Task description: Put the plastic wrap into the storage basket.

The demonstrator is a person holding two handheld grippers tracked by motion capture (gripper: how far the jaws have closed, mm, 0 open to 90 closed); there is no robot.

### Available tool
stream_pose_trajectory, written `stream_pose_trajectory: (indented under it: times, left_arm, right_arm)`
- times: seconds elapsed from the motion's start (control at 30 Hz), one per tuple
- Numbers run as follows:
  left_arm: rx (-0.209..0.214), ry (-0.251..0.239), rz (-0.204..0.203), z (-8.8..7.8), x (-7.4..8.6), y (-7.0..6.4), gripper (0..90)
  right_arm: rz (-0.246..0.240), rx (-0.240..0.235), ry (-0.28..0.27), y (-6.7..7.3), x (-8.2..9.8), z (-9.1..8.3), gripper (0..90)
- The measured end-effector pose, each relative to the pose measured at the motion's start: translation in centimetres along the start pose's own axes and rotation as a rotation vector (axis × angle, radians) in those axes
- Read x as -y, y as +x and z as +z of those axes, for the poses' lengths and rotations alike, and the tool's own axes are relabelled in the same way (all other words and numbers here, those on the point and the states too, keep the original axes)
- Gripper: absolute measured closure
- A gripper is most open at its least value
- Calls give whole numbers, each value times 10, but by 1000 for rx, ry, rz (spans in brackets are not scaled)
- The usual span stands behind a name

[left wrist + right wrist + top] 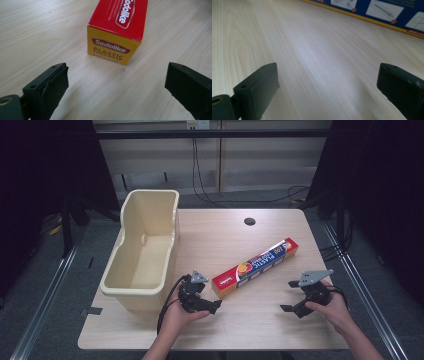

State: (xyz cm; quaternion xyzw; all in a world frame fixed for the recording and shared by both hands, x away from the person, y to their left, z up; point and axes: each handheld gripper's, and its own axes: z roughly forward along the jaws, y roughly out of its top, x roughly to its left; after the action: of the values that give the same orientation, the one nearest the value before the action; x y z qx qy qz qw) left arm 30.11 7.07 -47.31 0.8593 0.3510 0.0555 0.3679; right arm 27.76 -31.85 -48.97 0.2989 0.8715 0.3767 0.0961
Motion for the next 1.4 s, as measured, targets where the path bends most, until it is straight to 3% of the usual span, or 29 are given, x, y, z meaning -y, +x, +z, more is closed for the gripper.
stream_pose_trajectory:
  times: [0.23, 0.37, 0.47, 0.6, 0.7, 0.87, 1.0, 1.1, 1.4]
  left_arm:
    - [30, 4, -1, 1, -20, -1, 51]
    - [32, 33, 28, 4, -33, -3, 55]
    - [53, 53, 59, 12, -55, -6, 57]
    - [55, 59, 52, 19, -73, -7, 57]
    - [65, 69, 66, 30, -95, -8, 59]
    - [74, 82, 78, 46, -118, -11, 64]
    - [90, 89, 83, 60, -129, -10, 79]
    - [79, 97, 72, 69, -134, -10, 85]
    - [80, 116, 82, 88, -134, -10, 148]
  right_arm:
    - [25, 23, -15, 0, -1, -8, 29]
    - [23, 23, -14, 0, -1, -10, 29]
    - [12, 21, -6, 2, -2, -10, 30]
    - [20, 16, 1, 2, -1, -11, 31]
    - [30, 13, -13, 1, 0, -12, 31]
    - [30, 18, -13, -1, 2, -13, 31]
    - [31, 6, -12, -2, 3, -13, 31]
    - [31, 6, -13, -2, 3, -13, 32]
    - [26, 0, -20, -2, 2, -13, 32]
